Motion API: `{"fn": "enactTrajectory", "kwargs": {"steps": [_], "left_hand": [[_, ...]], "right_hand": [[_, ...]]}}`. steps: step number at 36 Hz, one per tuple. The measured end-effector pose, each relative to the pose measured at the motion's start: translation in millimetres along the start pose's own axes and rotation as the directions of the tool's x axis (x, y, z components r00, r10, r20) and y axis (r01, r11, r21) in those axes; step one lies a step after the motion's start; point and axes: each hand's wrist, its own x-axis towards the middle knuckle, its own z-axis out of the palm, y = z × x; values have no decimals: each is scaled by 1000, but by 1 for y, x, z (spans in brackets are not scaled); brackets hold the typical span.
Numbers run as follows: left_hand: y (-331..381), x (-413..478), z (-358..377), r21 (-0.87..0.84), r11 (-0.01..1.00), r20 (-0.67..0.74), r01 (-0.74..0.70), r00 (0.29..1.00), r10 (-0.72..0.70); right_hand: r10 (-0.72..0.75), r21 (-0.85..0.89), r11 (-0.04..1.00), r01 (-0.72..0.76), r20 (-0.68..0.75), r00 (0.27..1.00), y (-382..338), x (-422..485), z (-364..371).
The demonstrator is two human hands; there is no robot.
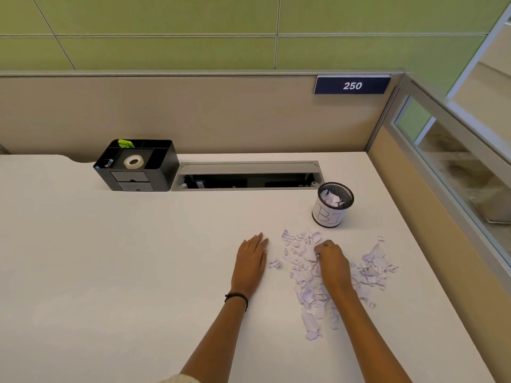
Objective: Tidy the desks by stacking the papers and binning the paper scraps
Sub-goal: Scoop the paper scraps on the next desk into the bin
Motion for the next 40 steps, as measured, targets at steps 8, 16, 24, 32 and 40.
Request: {"fn": "enactTrajectory", "kwargs": {"steps": [8, 16, 24, 32, 40], "left_hand": [[0, 0, 0, 0, 1000, -5, -1, 1000, 1], [-4, 2, 5, 20, 1000, -32, -9, 999, 9], [-5, 2, 7, 53, 997, -114, -57, 991, 63], [-1, -3, 7, 66, 952, -58, -299, 951, 303], [10, -10, 17, -1, 894, 38, -448, 893, 448]], "right_hand": [[2, 196, 981, 4, -28, 1000, -1, 7, 1], [146, 636, 772, -18, -150, 978, -11, 25, -41], [389, 942, 314, -114, -18, 921, -3, 65, -79], [422, 901, 409, -141, -51, 905, 12, 92, -89], [315, 799, 585, -142, -63, 947, 4, 89, -96]]}}
